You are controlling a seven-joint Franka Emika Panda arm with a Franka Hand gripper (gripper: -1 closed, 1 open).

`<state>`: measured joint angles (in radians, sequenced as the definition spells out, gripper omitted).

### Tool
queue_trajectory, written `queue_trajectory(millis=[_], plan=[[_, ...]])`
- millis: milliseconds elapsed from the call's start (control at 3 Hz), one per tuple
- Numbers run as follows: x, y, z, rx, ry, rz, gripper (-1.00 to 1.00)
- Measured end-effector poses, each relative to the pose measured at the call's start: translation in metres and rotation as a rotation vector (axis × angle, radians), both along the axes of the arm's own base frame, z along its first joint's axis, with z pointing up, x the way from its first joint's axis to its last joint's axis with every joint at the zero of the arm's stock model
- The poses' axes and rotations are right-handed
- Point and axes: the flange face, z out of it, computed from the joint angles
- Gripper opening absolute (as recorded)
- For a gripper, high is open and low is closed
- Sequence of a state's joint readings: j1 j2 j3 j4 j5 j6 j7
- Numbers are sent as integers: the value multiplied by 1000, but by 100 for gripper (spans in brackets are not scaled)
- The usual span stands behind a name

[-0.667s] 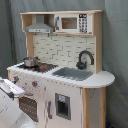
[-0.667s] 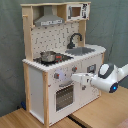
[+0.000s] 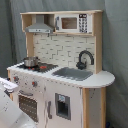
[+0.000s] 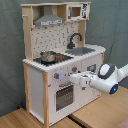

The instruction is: Play with the kitchen

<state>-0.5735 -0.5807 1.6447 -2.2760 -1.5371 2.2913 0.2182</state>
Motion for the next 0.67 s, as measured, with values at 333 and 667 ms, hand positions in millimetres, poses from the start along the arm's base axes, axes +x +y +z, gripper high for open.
queue_trajectory(millis=[333,667], plan=[[7,16,12,-55,-3,14,100],[7,33,12,-108,-4,33,100]])
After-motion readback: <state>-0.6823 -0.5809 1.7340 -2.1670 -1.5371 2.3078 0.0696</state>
